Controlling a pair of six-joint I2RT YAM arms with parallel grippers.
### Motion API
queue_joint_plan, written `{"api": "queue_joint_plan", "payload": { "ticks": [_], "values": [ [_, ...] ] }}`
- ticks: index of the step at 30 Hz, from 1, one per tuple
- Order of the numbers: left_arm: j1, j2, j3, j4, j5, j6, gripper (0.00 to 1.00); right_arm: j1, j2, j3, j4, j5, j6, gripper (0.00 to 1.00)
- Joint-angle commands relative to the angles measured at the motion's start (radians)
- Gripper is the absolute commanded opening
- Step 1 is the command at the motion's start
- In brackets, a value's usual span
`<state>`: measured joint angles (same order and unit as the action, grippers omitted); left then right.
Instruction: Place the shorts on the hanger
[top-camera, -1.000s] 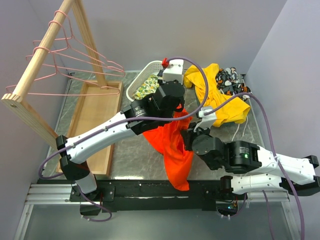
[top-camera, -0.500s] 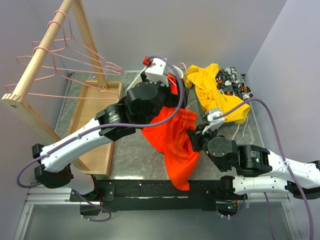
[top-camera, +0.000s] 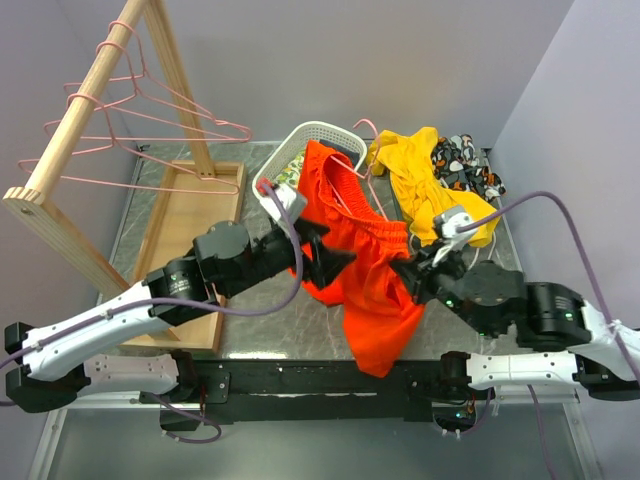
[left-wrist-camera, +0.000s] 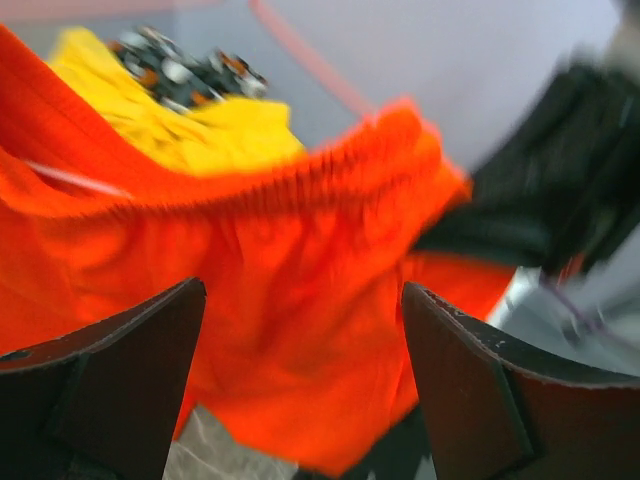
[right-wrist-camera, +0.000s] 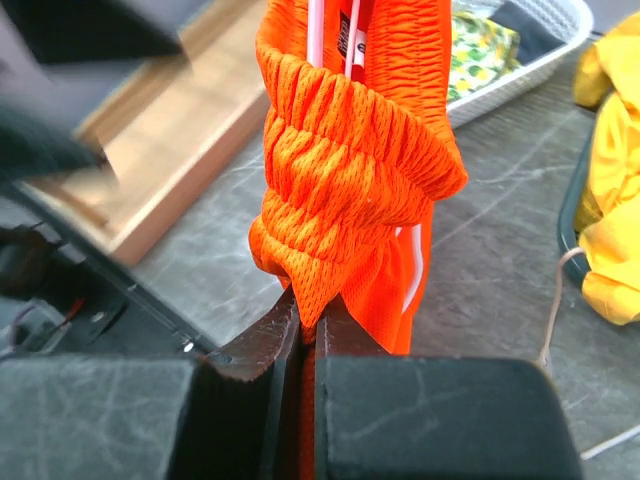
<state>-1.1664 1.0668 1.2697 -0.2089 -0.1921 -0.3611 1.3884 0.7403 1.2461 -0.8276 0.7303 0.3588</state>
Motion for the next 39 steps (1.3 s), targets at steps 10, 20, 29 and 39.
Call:
{"api": "queue_joint_plan", "payload": {
  "ticks": [10, 20, 29, 39],
  "values": [
    [-0.090, -0.033, -0.265, 0.194, 0.468, 0.096, 0.84, -0.005, 0.024, 0.203, -0.203, -0.310, -0.090, 0.00],
    [-0.263, 0.047, -0.337, 0.203, 0.356, 0.102, 0.83, -0.005, 0.076, 0.269, -0.165, -0.499, -0.185, 0.00],
    [-0.360, 0.073, -0.372, 0.169, 0.162, 0.087, 0.83, -0.008, 0.250, 0.424, -0.110, -0.565, -0.287, 0.00],
    [-0.349, 0.099, -0.441, 0.249, -0.168, -0.013, 0.83, -0.115, 0.430, 0.567, 0.054, -0.654, -0.348, 0.00]
  ]
}}
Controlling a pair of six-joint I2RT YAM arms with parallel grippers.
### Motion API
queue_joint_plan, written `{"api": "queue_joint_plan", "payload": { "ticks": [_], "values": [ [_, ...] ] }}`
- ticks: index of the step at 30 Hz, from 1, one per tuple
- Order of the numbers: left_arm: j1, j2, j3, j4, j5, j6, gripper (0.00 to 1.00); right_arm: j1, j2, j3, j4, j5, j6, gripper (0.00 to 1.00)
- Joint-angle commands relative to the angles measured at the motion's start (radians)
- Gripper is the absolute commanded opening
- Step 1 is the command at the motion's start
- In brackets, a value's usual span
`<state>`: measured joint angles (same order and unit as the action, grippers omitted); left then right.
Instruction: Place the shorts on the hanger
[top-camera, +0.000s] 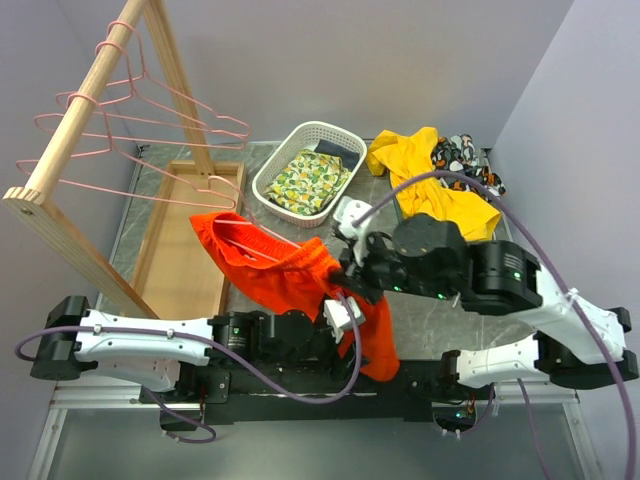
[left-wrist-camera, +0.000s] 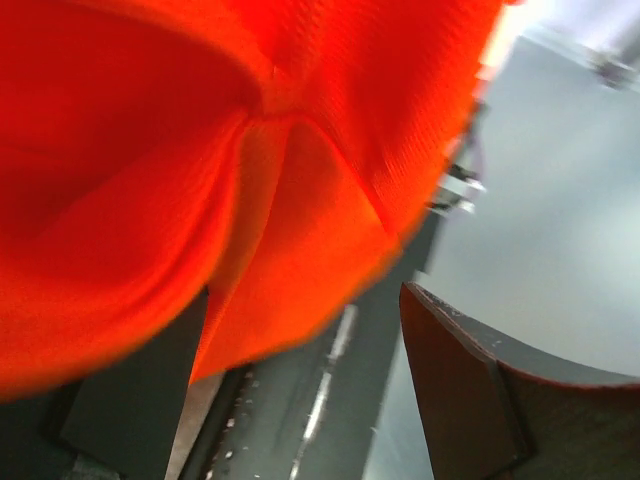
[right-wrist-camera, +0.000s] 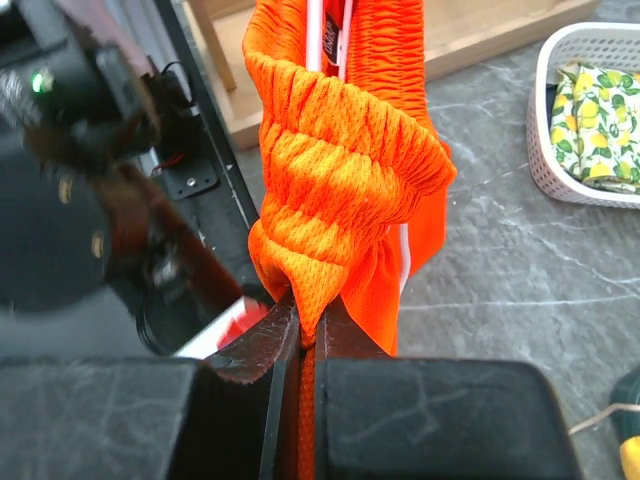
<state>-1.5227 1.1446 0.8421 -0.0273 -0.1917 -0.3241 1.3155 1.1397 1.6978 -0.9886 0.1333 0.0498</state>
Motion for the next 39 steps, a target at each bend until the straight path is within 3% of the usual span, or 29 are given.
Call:
{"api": "queue_joint_plan", "payload": {
  "ticks": [1, 7, 16, 28, 39],
  "values": [
    [0.021, 0.026, -0.024, 0.073, -0.179, -0.056, 0.83, -0.050, 0.043, 0.131, 0.232, -0.075, -0.041, 0.00],
    [0.128, 0.043, -0.083, 0.142, -0.164, -0.109, 0.83, -0.058, 0.146, 0.243, 0.289, -0.104, -0.087, 0.00],
    [0.140, 0.096, -0.081, 0.185, -0.124, -0.098, 0.84, -0.096, 0.285, 0.338, 0.370, -0.172, -0.077, 0.00],
    [0.127, 0.018, -0.153, 0.250, 0.182, 0.020, 0.87, -0.105, 0.287, 0.292, 0.415, -0.135, -0.088, 0.00],
    [0.102, -0.140, -0.199, 0.116, 0.127, 0.010, 0.88, -0.122, 0.273, 0.250, 0.430, -0.078, -0.111, 0.00]
  ]
}}
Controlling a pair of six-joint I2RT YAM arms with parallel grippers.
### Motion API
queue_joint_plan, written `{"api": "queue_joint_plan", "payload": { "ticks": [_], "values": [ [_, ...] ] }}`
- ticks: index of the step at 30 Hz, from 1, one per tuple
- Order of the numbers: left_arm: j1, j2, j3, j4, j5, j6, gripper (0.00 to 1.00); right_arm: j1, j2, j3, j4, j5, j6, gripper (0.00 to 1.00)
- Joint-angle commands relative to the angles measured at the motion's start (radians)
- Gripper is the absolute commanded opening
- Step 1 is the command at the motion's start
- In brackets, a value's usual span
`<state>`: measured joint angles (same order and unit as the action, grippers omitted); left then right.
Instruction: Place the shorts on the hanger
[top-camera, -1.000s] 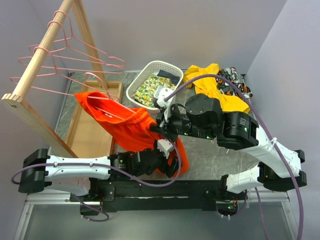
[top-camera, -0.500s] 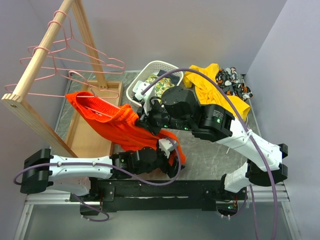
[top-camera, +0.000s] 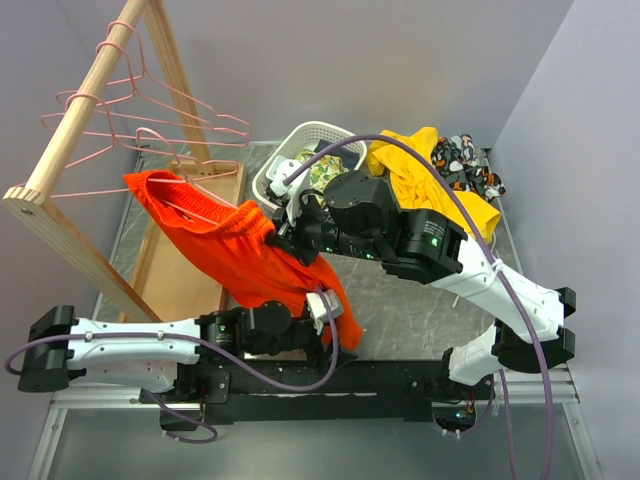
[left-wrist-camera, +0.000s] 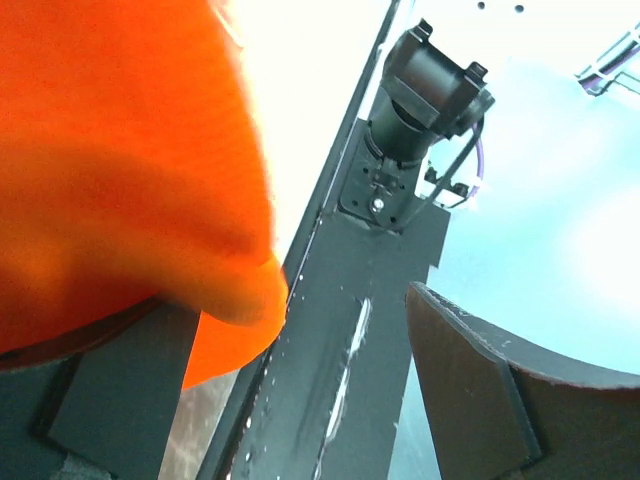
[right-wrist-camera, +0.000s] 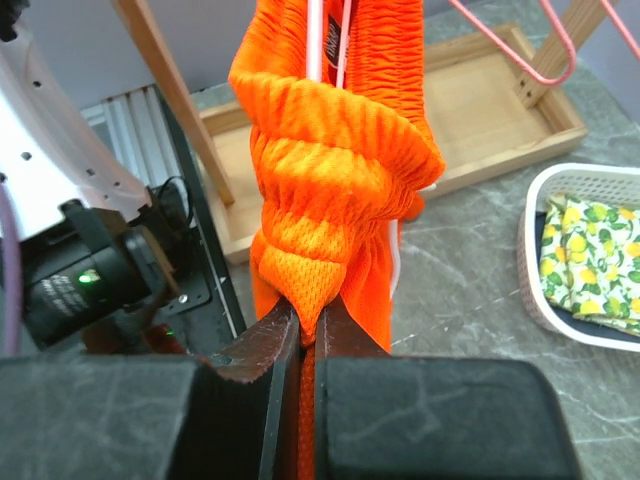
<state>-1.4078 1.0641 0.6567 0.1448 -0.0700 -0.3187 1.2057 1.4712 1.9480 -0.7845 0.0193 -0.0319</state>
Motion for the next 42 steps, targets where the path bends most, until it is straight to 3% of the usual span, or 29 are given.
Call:
{"api": "queue_joint_plan", "payload": {
  "ticks": [1, 11, 23, 35, 42],
  "values": [
    [-0.013, -0.085, -0.017, -0.076, 0.001, 0.001, 0.88, -0.020, -0.061, -0.012, 0.226, 0.037, -0.036, 0.00],
    [-0.013, -0.151, -0.037, -0.106, 0.013, -0.036, 0.91, -0.067, -0.111, -0.090, 0.278, -0.016, -0.046, 0.00],
    [-0.046, 0.095, 0.070, 0.044, 0.027, -0.036, 0.90, -0.061, 0.003, 0.083, 0.248, -0.076, -0.036, 0.00],
    [-0.028, 0.204, 0.112, 0.079, -0.361, -0.143, 0.90, 0.003, 0.132, 0.232, 0.168, -0.087, -0.028, 0.00],
    [-0.017, 0.223, 0.077, 0.105, -0.355, -0.177, 0.89, 0.014, 0.173, 0.272, 0.154, -0.120, -0.031, 0.00]
  ]
}}
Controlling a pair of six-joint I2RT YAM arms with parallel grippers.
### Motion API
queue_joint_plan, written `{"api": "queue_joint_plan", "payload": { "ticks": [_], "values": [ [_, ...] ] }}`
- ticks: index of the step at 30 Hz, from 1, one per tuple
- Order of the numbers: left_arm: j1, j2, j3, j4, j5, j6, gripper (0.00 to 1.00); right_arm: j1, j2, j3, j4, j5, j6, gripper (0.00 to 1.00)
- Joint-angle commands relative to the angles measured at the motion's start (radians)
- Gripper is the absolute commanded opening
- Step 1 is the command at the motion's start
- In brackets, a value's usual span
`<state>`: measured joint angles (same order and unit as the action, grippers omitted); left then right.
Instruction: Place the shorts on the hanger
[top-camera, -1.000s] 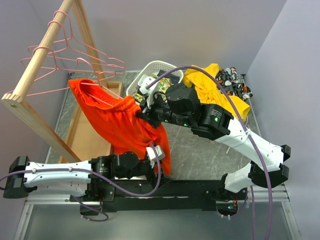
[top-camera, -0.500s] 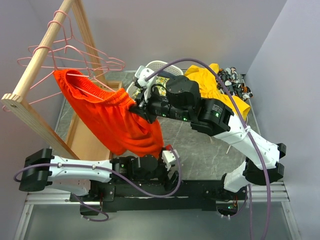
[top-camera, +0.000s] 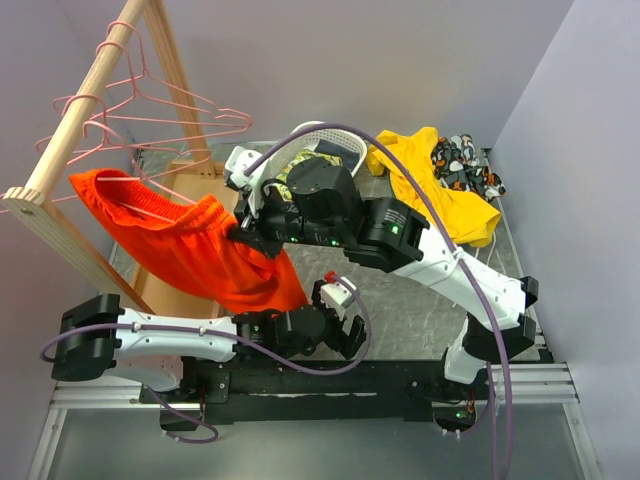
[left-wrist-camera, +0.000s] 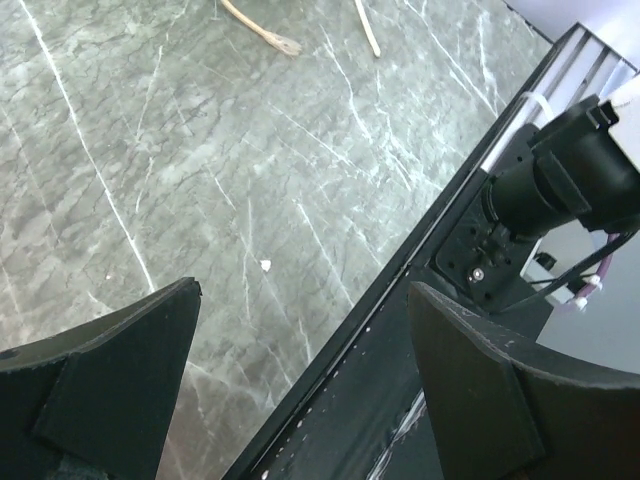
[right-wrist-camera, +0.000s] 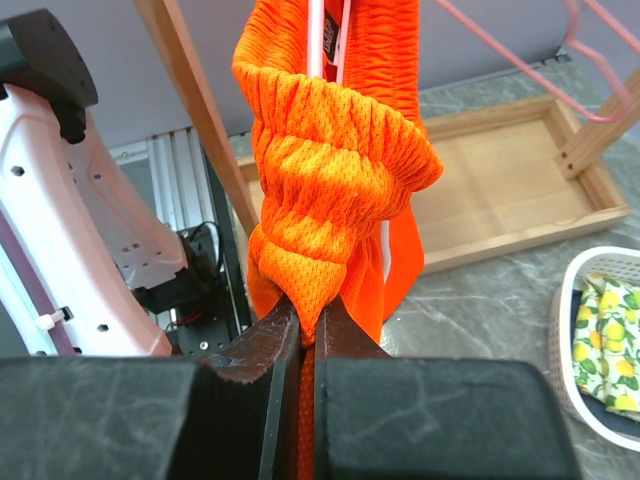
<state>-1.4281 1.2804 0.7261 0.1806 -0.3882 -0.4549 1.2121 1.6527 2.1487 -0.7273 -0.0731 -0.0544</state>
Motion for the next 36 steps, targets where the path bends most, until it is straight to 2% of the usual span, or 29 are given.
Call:
{"api": "queue_joint_plan", "payload": {
  "ticks": [1, 5, 11, 16, 36],
  "values": [
    [0.005, 0.008, 0.003, 0.072, -0.034, -0.039, 0.89, 0.007, -0.004, 0.076, 0.094, -0.037, -0.010, 0.00],
    [0.005, 0.016, -0.002, 0.085, -0.008, -0.041, 0.89, 0.006, 0.025, 0.108, 0.080, -0.096, -0.016, 0.00],
    [0.017, 0.043, 0.002, 0.045, -0.063, -0.071, 0.90, 0.006, 0.054, 0.123, 0.114, -0.097, -0.025, 0.00],
    [0.024, 0.053, -0.010, 0.048, -0.081, -0.100, 0.89, 0.004, 0.110, 0.201, 0.118, -0.097, -0.024, 0.00],
    [0.046, 0.082, -0.008, 0.029, -0.112, -0.145, 0.90, -0.014, 0.176, 0.204, 0.232, -0.179, 0.028, 0.00]
  ]
}}
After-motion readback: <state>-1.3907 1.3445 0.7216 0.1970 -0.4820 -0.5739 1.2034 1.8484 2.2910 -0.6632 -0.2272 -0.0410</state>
